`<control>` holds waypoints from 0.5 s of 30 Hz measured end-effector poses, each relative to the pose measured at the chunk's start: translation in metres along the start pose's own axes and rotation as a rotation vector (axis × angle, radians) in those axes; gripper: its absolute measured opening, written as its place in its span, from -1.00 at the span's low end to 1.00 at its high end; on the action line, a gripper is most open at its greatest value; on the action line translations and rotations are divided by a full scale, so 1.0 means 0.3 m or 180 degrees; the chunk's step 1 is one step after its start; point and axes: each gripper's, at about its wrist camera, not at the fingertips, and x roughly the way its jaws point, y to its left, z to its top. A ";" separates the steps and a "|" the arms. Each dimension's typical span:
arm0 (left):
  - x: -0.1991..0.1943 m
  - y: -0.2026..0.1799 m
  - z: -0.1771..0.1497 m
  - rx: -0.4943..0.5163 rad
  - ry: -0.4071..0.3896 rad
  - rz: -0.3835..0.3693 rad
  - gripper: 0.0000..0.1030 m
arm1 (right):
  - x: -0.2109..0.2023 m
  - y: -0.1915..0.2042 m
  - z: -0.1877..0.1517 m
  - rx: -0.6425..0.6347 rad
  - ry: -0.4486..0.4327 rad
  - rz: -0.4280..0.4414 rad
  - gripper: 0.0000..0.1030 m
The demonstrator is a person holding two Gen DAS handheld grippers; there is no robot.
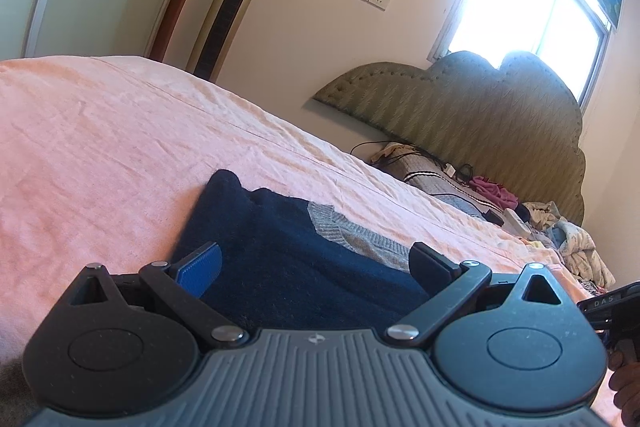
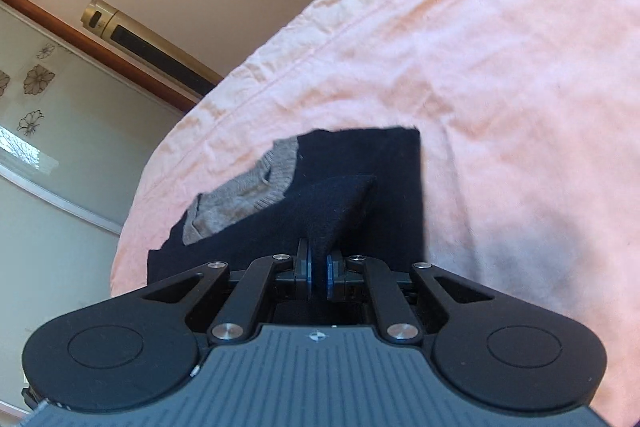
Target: Fold small clothes
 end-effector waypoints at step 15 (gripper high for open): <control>0.319 0.224 0.282 -0.0207 0.1094 0.0543 0.79 | -0.037 -0.031 0.049 -0.0061 -0.0338 -0.0223 0.00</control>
